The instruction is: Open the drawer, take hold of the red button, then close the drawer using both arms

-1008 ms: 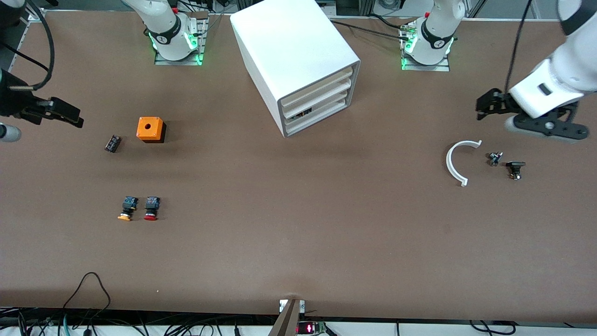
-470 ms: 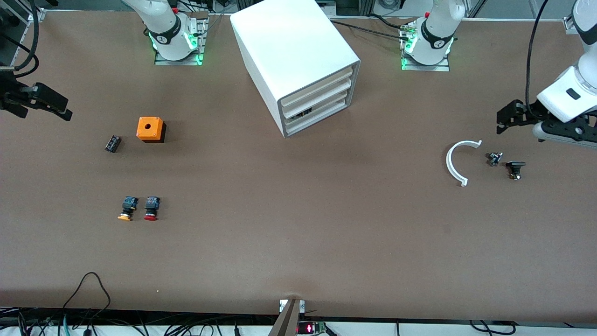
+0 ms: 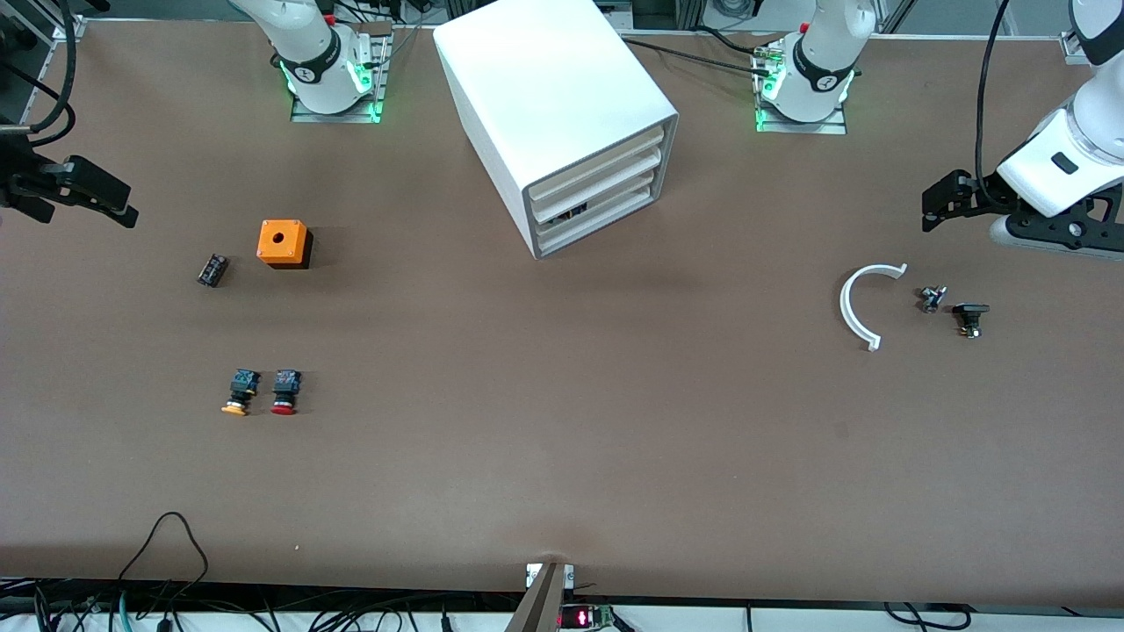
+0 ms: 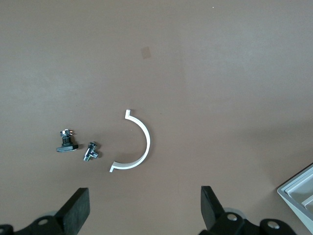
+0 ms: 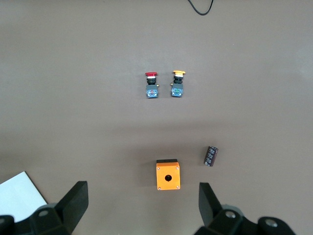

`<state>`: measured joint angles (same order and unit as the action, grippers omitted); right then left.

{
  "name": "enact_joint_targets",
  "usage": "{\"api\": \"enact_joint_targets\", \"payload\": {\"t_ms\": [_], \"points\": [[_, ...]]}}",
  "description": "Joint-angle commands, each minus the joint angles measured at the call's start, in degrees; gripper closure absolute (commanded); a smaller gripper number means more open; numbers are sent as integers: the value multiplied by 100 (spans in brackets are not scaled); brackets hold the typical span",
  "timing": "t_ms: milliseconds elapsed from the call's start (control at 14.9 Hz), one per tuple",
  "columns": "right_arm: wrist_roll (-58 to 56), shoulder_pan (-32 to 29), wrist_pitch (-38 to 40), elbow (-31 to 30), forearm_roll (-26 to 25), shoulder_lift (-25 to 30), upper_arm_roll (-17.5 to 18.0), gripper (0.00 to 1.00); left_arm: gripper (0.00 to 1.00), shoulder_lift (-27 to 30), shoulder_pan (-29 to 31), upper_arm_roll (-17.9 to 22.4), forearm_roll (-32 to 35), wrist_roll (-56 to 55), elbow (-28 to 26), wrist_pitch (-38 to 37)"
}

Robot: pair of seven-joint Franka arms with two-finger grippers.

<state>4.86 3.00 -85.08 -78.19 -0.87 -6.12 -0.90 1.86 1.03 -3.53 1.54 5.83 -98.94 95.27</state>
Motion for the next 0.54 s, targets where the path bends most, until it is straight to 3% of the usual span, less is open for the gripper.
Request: {"api": "enact_joint_targets", "payload": {"t_ms": [0, 470], "points": [[-11, 8, 79, 49, -97, -3, 28, 0, 0, 60, -50, 19, -110, -65, 24, -61], [-20, 8, 79, 58, -115, -12, 28, 0, 0, -1, -51, 2, -110, -65, 103, -140]]}}
